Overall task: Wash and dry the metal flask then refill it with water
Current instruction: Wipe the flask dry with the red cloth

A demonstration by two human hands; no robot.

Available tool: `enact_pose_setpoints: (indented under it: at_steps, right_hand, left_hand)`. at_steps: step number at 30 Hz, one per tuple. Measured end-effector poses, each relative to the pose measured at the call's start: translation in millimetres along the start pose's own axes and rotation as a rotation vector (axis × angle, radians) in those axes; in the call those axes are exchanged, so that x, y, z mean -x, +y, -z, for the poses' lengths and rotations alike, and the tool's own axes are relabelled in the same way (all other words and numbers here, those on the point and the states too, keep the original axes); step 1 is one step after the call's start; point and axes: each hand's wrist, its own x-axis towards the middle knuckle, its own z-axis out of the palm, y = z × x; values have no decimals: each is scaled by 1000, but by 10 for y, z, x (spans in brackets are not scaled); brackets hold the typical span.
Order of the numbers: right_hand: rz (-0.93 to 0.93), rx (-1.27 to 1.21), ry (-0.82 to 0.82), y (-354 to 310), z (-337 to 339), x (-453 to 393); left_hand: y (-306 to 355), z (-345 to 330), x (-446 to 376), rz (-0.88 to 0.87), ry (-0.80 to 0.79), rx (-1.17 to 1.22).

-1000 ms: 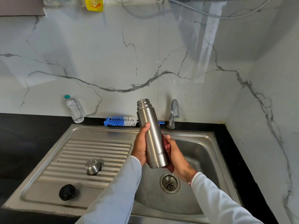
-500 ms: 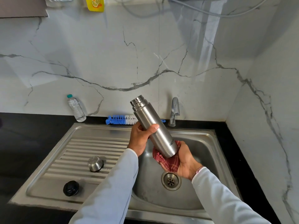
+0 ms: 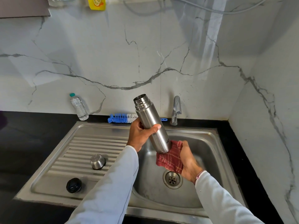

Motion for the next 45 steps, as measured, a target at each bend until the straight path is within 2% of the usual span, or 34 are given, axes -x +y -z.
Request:
enact_pose_setpoints:
  at_steps: [3,6,12,15,19,22,26,29,35,41,45]
  right_hand:
    - [10,-50,31,-22,10,-40]
    - [-7,-176,-31,-35,-39,-82]
    - [-134,-278,-90,197,-148,-56]
    - [-130,-235,-90,255,-119,18]
    - [-116,-95,-10,221,48,104]
    - [-79,-98,38,179,211,93]
    - [-29,-137,6,136,384,199]
    - [40,-30,-1,135,446,321]
    - [218,117,190,212,555,507]
    - [262,75,271,372,782,627]
    - [246,105,261,406,858,754]
  left_hand:
    - [-30,13,35,13,14,8]
    - [-72,-42,125,27,1,6]
    - [-154,-92,198,34,89,-42]
    - [-146,-128,185,4,95,-167]
    - [-116,-77,152,-17,96,-250]
    - [-118,-65,172,-9,109,-247]
    - [-120,-92,200,10,75,-258]
    - [-167,-97,232,29,25,-271]
    - [-297,-129,356,50,-65,-273]
    - [-376,-231,513,50,-99,-268]
    - [-343,-272,632,51,-110,-254]
